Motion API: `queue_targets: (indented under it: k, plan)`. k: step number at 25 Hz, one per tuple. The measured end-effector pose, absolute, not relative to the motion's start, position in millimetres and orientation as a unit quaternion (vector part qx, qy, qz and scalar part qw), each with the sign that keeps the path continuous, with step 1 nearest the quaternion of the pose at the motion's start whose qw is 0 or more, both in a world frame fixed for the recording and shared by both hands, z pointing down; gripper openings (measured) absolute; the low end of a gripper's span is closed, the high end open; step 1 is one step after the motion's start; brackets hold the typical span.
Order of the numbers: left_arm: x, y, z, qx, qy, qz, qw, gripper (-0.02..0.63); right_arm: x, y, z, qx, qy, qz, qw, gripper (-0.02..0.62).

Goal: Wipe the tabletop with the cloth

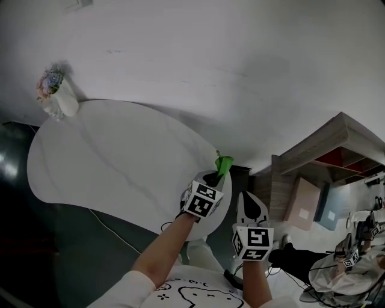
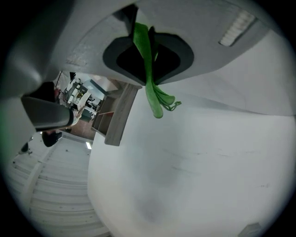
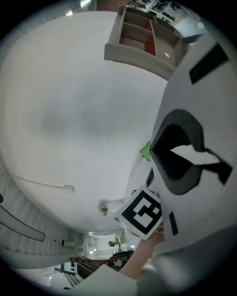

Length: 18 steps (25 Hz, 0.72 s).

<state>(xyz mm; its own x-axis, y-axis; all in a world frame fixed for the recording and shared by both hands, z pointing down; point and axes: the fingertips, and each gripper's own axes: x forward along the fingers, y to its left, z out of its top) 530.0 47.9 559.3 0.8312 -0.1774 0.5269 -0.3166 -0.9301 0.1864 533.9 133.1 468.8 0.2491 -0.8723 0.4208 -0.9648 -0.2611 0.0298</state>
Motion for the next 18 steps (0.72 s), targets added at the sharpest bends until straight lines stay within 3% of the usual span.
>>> queue_targets:
  k: [8,18]
  plan:
    - [546.9,29.0,612.3,0.903,-0.175,0.374,0.117,0.054,556.8,121.0,485.4,0.763,-0.602,0.176,0.156,-0.002]
    - [546.2,17.1,621.7,0.89,-0.188,0.397,0.119,0.054,561.4,100.3,486.6,0.753,-0.613,0.172,0.166,-0.002]
